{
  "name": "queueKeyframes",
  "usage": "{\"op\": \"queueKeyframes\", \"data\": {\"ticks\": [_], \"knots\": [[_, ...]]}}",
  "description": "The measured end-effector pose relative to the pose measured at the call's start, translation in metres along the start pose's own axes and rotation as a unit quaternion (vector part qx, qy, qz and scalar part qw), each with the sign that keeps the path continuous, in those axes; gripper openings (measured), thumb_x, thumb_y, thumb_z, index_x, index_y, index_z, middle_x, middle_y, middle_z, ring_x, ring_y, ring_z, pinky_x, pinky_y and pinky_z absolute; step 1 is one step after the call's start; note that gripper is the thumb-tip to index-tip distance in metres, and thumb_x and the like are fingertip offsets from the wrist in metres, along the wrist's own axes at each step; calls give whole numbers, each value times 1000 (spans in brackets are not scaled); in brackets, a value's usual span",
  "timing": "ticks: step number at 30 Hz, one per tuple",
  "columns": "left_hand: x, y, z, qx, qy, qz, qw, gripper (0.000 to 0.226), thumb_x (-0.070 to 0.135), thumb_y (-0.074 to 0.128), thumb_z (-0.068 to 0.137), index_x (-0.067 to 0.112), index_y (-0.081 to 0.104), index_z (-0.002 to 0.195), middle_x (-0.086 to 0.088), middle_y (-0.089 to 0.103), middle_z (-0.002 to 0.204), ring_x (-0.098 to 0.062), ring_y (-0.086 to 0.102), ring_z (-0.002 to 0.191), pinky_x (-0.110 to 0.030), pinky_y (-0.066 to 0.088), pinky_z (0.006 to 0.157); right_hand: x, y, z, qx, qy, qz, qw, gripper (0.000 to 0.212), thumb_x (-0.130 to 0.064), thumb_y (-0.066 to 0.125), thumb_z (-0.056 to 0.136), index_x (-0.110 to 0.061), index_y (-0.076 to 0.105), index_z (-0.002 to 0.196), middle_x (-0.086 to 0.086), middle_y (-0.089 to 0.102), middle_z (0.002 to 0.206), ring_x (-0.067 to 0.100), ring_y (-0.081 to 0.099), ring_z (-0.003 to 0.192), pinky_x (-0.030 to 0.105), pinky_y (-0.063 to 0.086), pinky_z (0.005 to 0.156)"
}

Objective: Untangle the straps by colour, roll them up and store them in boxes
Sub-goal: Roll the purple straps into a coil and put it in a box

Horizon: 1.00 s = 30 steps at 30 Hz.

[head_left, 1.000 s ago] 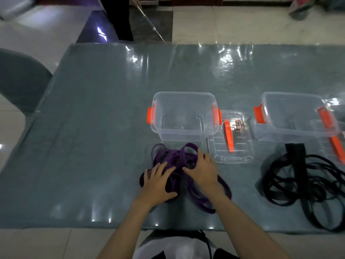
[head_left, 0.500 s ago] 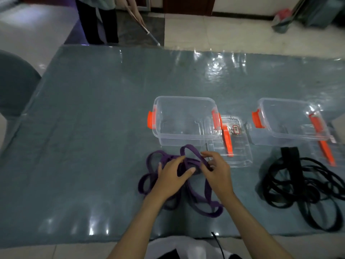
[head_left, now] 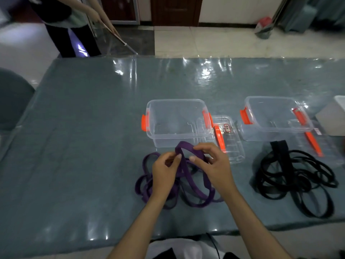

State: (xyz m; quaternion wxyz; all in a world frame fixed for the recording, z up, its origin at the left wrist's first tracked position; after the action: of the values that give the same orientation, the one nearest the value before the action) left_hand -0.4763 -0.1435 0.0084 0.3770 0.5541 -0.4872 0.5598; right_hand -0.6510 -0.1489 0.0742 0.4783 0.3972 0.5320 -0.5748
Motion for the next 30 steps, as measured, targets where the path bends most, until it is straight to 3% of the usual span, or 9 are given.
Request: {"op": "queueKeyframes", "data": {"ticks": [5,7,11,14,18,20,24,27,30], "knots": [[20,-1,-12,-91,-36,-113,989,22,42,71,98,25,83,107,0,82,104,-20,79,101,-35,63,92,4,3,-3,31,26,-24,999,21,-17,87,87,-18,77,105,-8,75,106,18,74,101,43,62,90],[30,1,-19,-115,-37,-141,983,26,49,70,96,29,81,108,0,82,108,-19,78,105,-30,62,91,2,8,-3,21,16,-34,999,18,-13,85,88,-17,77,104,-5,74,106,19,73,99,42,62,88],[42,-7,-19,-43,-16,-130,990,15,40,75,97,27,81,102,4,81,98,-8,77,91,-19,58,80,-5,17,-2,-16,-40,-55,998,15,-7,76,96,-14,77,109,-3,70,113,17,70,107,35,61,90],[52,-16,-13,-23,-16,-127,991,13,37,75,98,25,80,100,6,81,95,-6,76,87,-20,58,78,-12,19,-1,-1,-17,-16,1000,25,-13,73,100,-21,69,123,-6,68,123,17,68,114,30,59,90],[86,-25,-2,-61,38,-141,987,11,30,73,101,34,82,105,10,82,105,-5,77,99,-15,56,84,-42,19,16,-4,-13,47,999,45,-30,68,103,-43,53,143,-13,71,123,9,68,115,22,56,90],[104,-26,2,-98,67,-146,982,18,24,72,102,38,82,105,11,82,104,-3,76,98,-14,55,85,-65,17,30,-10,-23,71,997,40,-39,67,100,-47,57,138,-9,73,116,13,70,109,27,59,86],[120,-31,9,-100,76,-139,982,19,22,77,98,31,67,112,4,77,86,-8,72,80,-20,55,75,-97,13,50,10,-64,43,997,12,-35,74,95,-30,77,105,-4,78,94,18,76,87,28,61,69],[122,-39,8,-94,105,-116,983,29,26,80,92,26,63,116,11,75,107,-9,71,85,-23,55,78,-101,14,52,42,-62,33,997,9,-20,84,91,-23,76,94,-3,78,83,17,79,74,29,63,60],[119,-40,3,-108,144,-68,981,34,25,88,87,33,66,112,14,74,113,-12,74,92,-24,58,79,-98,21,47,97,-66,-26,993,16,-19,86,89,-27,72,87,-7,77,79,15,77,71,34,64,65]]}}
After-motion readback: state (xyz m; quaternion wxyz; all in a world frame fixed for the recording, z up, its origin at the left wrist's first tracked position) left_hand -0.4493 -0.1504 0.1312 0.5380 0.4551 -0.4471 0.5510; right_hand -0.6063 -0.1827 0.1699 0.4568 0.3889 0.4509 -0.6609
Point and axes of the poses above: each hand's wrist, its own z-axis towards the middle knuckle, its own y-axis out of the palm, x = y × z, the point moved 3 cm from there along z, towards the middle knuckle
